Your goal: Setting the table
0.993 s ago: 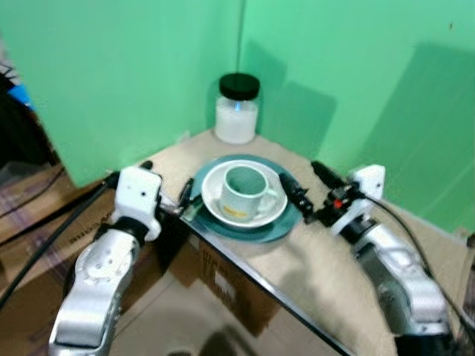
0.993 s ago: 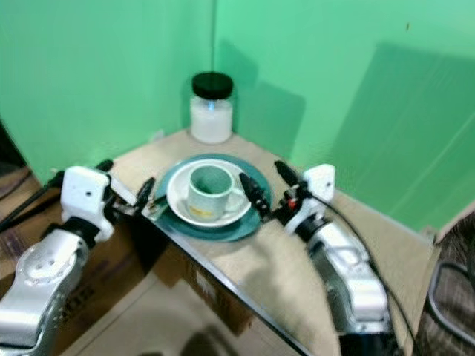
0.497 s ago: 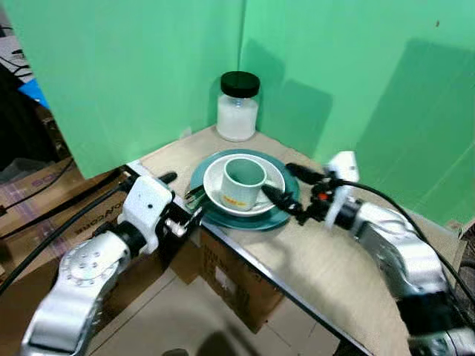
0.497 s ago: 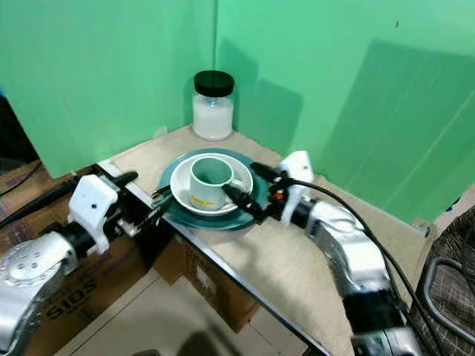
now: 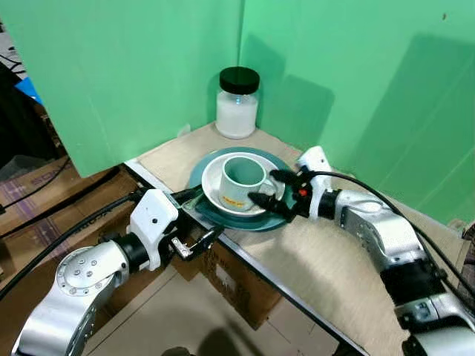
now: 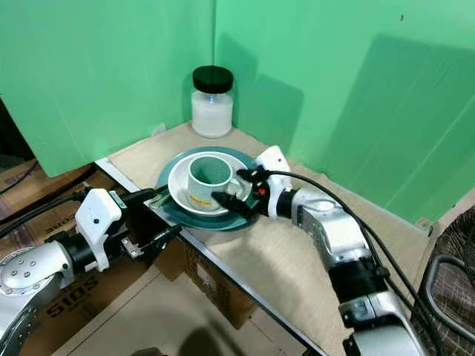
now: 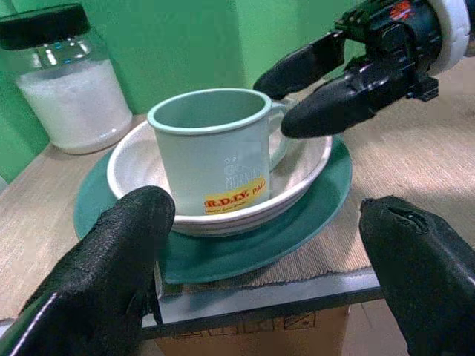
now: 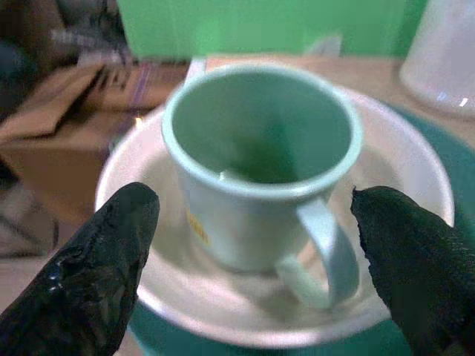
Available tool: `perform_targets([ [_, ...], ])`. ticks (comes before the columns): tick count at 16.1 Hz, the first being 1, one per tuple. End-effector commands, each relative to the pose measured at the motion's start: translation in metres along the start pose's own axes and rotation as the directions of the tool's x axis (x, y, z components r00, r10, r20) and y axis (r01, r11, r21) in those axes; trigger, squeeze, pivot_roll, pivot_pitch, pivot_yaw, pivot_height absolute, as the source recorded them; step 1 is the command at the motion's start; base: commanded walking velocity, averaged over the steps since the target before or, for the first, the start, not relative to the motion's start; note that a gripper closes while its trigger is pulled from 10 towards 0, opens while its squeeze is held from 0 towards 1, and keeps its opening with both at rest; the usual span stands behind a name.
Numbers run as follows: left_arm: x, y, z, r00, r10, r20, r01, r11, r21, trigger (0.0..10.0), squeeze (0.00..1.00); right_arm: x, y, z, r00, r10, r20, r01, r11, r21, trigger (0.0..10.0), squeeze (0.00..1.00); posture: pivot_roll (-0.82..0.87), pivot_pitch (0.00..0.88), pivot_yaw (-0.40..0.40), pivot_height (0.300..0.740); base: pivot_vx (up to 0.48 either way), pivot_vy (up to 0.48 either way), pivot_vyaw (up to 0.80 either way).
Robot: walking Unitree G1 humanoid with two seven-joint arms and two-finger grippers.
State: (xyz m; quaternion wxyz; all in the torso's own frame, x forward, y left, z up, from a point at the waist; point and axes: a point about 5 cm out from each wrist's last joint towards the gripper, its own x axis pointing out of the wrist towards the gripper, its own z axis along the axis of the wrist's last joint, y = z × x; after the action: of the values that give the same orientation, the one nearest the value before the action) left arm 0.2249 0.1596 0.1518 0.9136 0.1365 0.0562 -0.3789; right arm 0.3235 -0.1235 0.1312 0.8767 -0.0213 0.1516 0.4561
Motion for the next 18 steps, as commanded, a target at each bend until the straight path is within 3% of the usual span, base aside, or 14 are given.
perform_targets([
  [1, 0.0, -0.003, 0.004, 1.0, -0.022, 0.003, 0.022, 1.0, 0.007, 10.0, 0.0, -0.002, -0.005, 0.004, 0.999, -0.005, -0.035, 0.004, 1.0, -0.018, 10.0, 0.0, 0.12, 0.0, -0.061, 0.74, 0.0, 0.0, 0.0],
  [3, 0.0, -0.003, 0.004, 1.0, -0.028, 0.001, 0.028, 1.0, 0.007, 10.0, 0.0, -0.002, -0.01, 0.012, 0.998, -0.018, -0.065, 0.017, 0.999, -0.028, 10.0, 0.0, 0.12, 0.0, -0.062, 0.74, 0.0, 0.0, 0.0],
  [4, 0.0, -0.003, 0.004, 1.0, -0.029, 0.001, 0.029, 1.0, 0.007, 10.0, 0.0, -0.002, -0.011, 0.014, 0.997, -0.02, -0.068, 0.017, 0.999, -0.032, 8.5, 0.0, 0.12, 0.0, -0.062, 0.74, 0.0, 0.0, 0.0],
  [5, 0.001, -0.004, 0.004, 0.999, -0.037, 0.001, 0.037, 0.999, 0.007, 10.0, 0.0, -0.001, -0.012, 0.019, 0.997, -0.015, -0.081, 0.012, 0.999, -0.033, 3.4, 0.0, 0.11, 0.0, -0.061, 0.74, 0.0, 0.0, 0.0],
  [6, 0.001, -0.005, 0.004, 0.999, -0.044, -0.002, 0.044, 0.999, 0.007, 10.0, 0.0, 0.001, -0.011, 0.02, 0.996, -0.007, -0.091, 0.004, 0.999, -0.034, 2.6, 0.0, 0.11, 0.0, -0.06, 0.74, 0.0, 0.0, 0.0],
  [7, 0.001, -0.006, 0.003, 0.999, -0.05, -0.004, 0.05, 0.999, 0.007, 10.0, 0.0, 0.002, -0.01, 0.02, 0.994, 0.003, -0.108, -0.008, 0.999, -0.047, 0.0, 0.0, 0.11, 0.0, -0.06, 0.74, 0.0, 0.0, 0.0],
  [13, 0.0, -0.011, 0.0, 0.995, -0.091, -0.027, 0.091, 0.996, -0.001, 10.0, 0.0, 0.005, -0.006, 0.011, 0.97, 0.036, -0.24, -0.061, 0.993, -0.097, 0.0, 0.0, 0.12, 0.0, -0.063, 0.74, 0.0, 0.0, 0.0],
  [18, 0.001, -0.011, 0.0, 0.995, -0.094, -0.028, 0.094, 0.996, 0.004, 10.0, 0.0, 0.007, -0.008, 0.012, 0.971, 0.022, -0.238, -0.044, 0.995, -0.088, 0.0, 0.0, 0.12, 0.0, -0.06, 0.74, 0.0, 0.0, 0.0],
])
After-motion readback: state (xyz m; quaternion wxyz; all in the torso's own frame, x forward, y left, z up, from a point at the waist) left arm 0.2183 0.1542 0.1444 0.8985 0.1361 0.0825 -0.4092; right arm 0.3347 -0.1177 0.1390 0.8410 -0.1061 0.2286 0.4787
